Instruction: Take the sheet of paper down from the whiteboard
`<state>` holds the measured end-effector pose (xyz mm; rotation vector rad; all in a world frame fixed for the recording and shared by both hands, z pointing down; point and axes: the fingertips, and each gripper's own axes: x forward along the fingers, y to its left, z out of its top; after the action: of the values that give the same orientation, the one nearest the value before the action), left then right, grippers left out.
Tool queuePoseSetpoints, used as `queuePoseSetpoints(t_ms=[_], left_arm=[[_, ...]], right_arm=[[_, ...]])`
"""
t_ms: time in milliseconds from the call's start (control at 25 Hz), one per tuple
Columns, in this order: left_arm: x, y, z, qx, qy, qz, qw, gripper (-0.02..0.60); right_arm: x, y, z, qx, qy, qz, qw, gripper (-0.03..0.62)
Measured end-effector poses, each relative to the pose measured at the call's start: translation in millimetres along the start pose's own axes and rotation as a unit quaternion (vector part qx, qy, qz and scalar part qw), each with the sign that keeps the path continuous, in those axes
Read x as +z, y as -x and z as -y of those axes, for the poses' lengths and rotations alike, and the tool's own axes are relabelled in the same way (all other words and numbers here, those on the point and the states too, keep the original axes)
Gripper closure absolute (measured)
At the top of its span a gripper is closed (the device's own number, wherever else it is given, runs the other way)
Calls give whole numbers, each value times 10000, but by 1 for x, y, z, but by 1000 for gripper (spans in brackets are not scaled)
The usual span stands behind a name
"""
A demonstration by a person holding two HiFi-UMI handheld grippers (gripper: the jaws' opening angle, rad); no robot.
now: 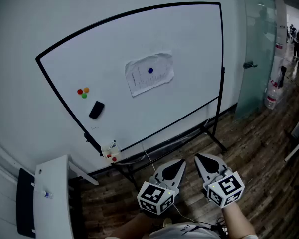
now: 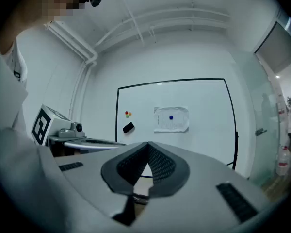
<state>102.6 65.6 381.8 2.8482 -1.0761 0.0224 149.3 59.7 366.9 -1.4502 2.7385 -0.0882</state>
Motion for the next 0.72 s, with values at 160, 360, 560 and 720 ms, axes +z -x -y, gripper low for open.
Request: queuePoseSetpoints(t_ms=[160, 360, 560, 720], left_arm=[[1, -7, 5, 14, 13, 12, 10000, 569], [-1, -10, 8, 107, 5, -15, 9999, 569], [1, -11, 1, 376, 0, 10, 9993, 569], [7, -6, -14, 703, -40, 41, 9975, 569]], right_arm=[[2, 4, 7, -2, 10, 27, 10000, 582], [3, 9, 10, 81, -48, 48, 9999, 582], [12, 11, 13, 247, -80, 232, 9994, 582], [17, 6, 15, 377, -119, 392, 9985, 582]])
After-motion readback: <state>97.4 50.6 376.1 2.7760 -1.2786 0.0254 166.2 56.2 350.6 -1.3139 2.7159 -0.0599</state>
